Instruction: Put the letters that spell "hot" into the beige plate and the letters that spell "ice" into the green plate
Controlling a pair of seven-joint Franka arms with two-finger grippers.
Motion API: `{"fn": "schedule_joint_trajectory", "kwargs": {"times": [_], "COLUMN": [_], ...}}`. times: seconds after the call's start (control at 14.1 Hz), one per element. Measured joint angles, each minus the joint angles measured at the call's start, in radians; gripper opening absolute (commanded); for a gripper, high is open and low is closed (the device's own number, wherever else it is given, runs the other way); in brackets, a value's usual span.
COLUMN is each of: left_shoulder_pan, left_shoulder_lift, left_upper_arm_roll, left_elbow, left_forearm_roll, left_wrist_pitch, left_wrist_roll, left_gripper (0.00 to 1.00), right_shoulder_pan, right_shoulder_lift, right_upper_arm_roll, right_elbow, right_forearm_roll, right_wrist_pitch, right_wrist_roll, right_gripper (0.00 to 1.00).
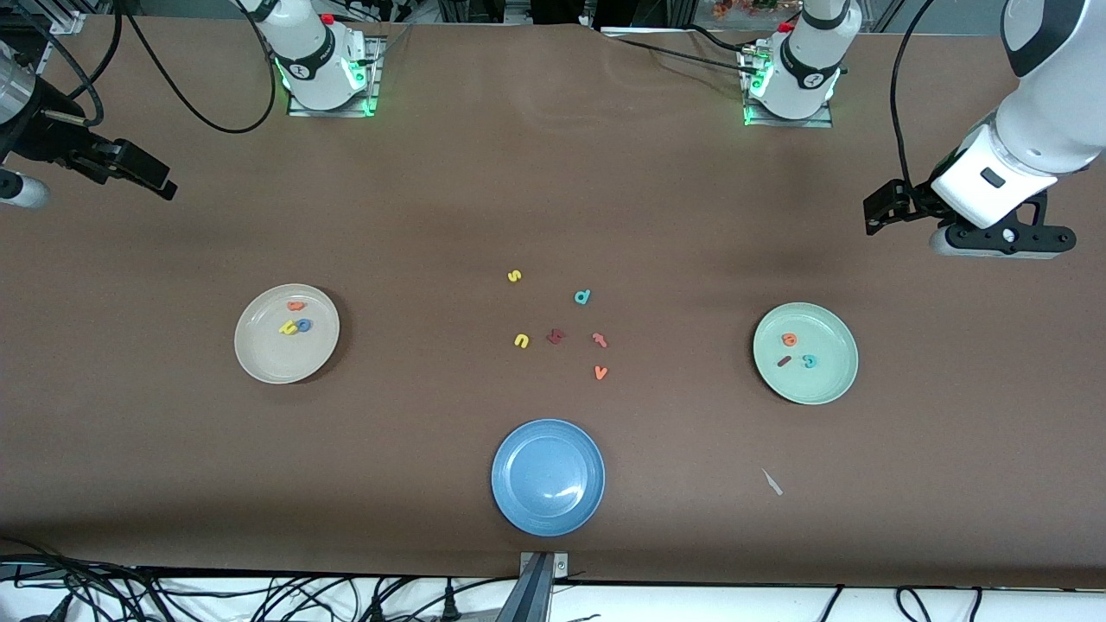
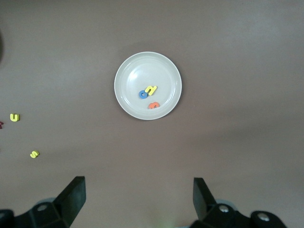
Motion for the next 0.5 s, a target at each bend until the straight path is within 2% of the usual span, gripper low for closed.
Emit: {"fn": "schedule_joint_trajectory", "kwargs": {"times": [0.5], "left_shoulder_pan": [-0.011], "left_shoulder_lift": [0.002], "left_upper_arm_roll": [-0.002], "left_elbow": [0.0], "left_forearm_roll": [0.0], "left_wrist_pitch": [-0.005], "left_wrist_roll": [0.0], "left_gripper": [1.0], "right_shoulder_pan": [0.002], "right_shoulder_lift": [0.001], "right_upper_arm_roll": [-0.003], "right_elbow": [0.0], "right_forearm_roll": [0.001], "right_wrist_pitch": [-0.014], "right_wrist_roll": [0.0], "right_gripper": [1.0]}}
